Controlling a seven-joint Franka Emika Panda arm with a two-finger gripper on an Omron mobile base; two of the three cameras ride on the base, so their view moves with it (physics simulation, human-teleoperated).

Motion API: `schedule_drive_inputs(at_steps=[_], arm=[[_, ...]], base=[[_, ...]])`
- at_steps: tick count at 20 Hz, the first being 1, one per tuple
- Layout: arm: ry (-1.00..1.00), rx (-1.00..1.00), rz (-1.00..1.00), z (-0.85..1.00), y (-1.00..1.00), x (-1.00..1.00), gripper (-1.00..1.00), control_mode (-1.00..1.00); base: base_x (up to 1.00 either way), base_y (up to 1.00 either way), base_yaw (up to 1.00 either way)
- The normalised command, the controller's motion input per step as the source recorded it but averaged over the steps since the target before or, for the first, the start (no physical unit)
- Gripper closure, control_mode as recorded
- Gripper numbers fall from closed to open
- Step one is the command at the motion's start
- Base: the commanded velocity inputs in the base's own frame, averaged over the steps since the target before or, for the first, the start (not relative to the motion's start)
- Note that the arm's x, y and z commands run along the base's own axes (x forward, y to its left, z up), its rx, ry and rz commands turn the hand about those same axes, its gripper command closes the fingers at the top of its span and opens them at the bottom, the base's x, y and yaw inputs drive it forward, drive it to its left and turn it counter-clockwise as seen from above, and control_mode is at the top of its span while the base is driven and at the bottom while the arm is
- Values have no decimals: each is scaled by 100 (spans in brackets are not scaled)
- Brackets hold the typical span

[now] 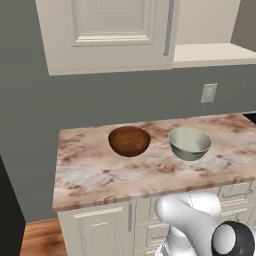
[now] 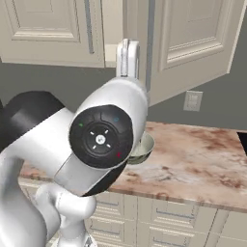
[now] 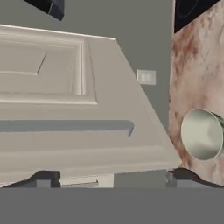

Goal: Open the cabinet. Pick the bowls from the counter and place them in the cabinet. Then close the cabinet.

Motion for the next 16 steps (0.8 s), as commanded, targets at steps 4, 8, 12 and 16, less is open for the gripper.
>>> schedule_drive_inputs(at_steps=[4, 8, 12, 16], arm=[[1, -28, -4, 4, 91, -80, -100, -100], [1, -31, -1, 0, 94, -11, -100, -100], [17, -11, -8, 0, 41, 40, -100, -100], [7, -26, -9, 7, 74, 35, -100, -100]], base=[[0, 0, 0], [0, 0, 0], [0, 0, 0], [0, 0, 0]])
